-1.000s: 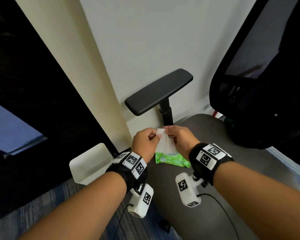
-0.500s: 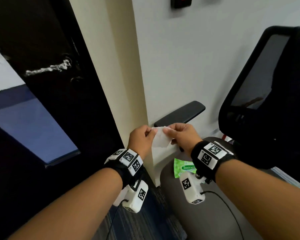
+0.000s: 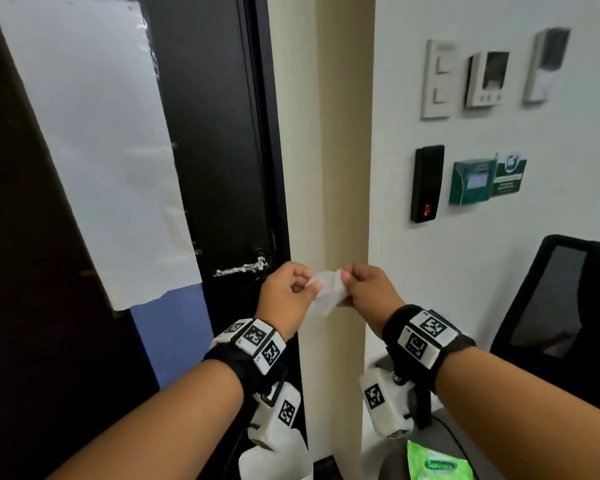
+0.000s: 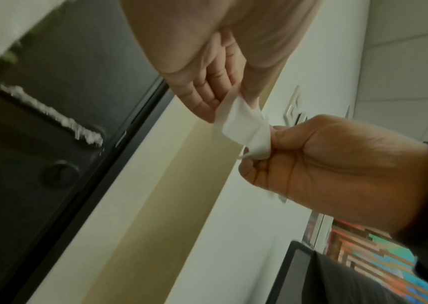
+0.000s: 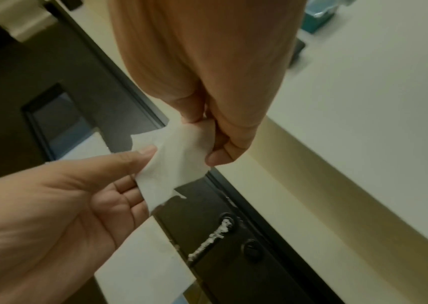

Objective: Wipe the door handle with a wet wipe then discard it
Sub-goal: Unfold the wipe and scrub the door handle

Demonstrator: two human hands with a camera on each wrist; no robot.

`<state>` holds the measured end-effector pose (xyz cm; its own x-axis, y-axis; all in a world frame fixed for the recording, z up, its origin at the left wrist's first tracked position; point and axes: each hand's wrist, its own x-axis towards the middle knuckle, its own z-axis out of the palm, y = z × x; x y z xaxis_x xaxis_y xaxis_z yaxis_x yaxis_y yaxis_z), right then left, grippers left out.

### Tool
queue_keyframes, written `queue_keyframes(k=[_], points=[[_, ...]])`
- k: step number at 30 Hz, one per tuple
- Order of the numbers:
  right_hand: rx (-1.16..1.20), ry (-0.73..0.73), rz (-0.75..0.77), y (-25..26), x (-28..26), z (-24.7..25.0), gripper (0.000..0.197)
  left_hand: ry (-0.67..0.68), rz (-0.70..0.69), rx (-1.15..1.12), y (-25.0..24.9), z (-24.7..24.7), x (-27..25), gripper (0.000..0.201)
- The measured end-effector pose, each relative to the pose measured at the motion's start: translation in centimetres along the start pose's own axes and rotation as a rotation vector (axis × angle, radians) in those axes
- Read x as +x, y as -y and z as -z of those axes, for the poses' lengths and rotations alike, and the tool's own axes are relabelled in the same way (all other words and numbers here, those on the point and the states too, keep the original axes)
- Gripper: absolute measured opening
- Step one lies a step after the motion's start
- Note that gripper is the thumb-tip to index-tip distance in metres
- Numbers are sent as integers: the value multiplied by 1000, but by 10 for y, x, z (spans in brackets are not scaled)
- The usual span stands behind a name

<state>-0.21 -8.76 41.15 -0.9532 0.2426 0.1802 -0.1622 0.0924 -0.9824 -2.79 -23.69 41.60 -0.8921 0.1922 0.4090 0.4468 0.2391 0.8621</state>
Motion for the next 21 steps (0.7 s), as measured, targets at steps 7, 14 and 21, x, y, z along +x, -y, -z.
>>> queue_keyframes(k=[7, 14, 21], points=[[-34, 101, 79, 109, -12, -70, 24, -10, -128, 142, -67, 103, 17, 9], [-128, 181, 170, 178, -17, -122, 17, -103, -103, 150, -110, 181, 19, 22], [-220, 176, 238, 195, -1, -136, 21, -157, -73, 47, -120, 211, 21, 10]])
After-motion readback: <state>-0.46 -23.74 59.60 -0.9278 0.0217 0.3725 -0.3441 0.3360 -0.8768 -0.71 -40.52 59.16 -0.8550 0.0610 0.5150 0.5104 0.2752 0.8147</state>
